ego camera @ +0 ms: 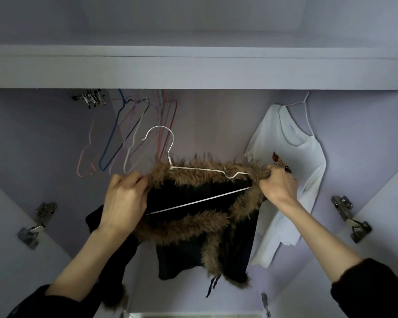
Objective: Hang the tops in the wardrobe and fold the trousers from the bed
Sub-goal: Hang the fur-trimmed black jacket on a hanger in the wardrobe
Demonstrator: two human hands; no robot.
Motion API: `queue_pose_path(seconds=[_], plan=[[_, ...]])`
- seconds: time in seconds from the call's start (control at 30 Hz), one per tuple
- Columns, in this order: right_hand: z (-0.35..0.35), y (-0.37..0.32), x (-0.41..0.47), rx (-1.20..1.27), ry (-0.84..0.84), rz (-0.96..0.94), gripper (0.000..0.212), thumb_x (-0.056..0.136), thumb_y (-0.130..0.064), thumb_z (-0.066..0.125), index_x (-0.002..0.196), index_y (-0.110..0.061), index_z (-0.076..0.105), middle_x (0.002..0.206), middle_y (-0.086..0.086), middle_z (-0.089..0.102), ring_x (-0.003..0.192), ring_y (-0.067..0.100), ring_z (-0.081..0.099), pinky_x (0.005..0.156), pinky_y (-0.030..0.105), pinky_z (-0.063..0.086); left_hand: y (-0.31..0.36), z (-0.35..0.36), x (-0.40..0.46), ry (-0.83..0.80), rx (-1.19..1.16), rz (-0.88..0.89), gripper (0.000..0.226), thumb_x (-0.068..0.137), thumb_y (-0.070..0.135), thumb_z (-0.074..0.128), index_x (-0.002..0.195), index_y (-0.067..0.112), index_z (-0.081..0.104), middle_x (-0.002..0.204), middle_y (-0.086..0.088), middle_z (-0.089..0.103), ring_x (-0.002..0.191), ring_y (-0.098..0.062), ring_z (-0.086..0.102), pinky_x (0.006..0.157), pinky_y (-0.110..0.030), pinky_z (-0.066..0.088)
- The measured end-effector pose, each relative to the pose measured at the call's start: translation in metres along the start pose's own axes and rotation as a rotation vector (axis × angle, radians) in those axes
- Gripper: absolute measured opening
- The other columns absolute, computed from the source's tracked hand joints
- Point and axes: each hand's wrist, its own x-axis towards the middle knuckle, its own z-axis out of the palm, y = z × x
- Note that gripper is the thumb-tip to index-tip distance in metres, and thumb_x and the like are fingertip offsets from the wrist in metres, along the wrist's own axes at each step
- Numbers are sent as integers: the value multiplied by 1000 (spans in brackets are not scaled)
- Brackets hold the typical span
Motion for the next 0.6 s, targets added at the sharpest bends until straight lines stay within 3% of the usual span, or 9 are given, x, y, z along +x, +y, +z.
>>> queue_pose_path(seconds=[0.2,0.3,0.37,0.47,0.53,0.6], plan=[[-7,-11,1,39,-46,-52,15,74,-5,55,75,-20,53,60,-5,50,76,27,49,92,39,38,7,-5,-9,-143,43,-28,28,50,-23,75,64,0,65,63,-11,57,42,-29,44,59,-32,24],[-11,-13,0,188,-104,-41,16,78,-13,65,76,-25,55,62,-9,54,77,22,52,92,38,42,5,-5,-9,-193,48,-22,34,39,-23,77,61,0,65,61,-11,57,40,-30,46,59,-31,24],[-15,-19,-1,313,-86,-46,16,78,-19,68,72,-26,55,65,-11,55,81,22,57,88,36,43,10,-2,-12,-223,59,12,40,32,-21,78,63,0,66,60,-11,57,41,-29,49,58,-29,34],[-14,-28,-6,200,-28,-231,11,78,-29,68,80,-27,57,71,-9,60,81,22,58,94,40,43,20,2,-9,-249,-58,-140,27,52,-22,72,73,-5,68,69,-16,58,51,-36,54,55,-36,49],[-11,-34,-17,18,-264,-340,31,78,-49,67,98,-27,59,88,-4,67,92,22,62,91,38,46,21,2,2,-181,-173,-273,15,73,-19,59,81,-8,66,77,-20,57,58,-40,54,60,-44,49],[-5,-33,-25,-164,-463,-386,42,74,-68,59,90,-30,62,90,-7,67,95,18,62,78,30,45,23,2,12,-91,-262,-292,15,78,-18,54,83,-8,64,79,-19,56,60,-40,55,59,-44,50]])
